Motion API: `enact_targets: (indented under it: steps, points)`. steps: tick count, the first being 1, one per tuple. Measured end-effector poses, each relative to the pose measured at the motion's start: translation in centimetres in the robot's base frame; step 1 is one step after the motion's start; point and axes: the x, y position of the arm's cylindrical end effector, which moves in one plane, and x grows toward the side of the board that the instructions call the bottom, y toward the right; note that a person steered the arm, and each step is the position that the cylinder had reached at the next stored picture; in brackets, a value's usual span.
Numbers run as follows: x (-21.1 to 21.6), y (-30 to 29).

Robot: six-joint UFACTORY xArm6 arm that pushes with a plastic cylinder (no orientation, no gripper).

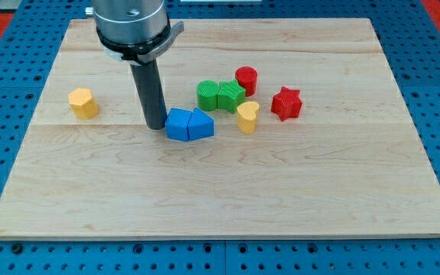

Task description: Push the yellow hexagon bottom to the blue cube

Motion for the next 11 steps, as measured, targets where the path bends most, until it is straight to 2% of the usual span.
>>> enact_targets:
  steps: [1, 3, 5, 7, 10, 11]
  points:
    - [0.0, -5.9]
    - [1.1, -12.6]
    - [-2.7, -15.6]
    - [-4.0, -8.5]
    - [-10.6, -7.9]
    - [-11.1, -6.6]
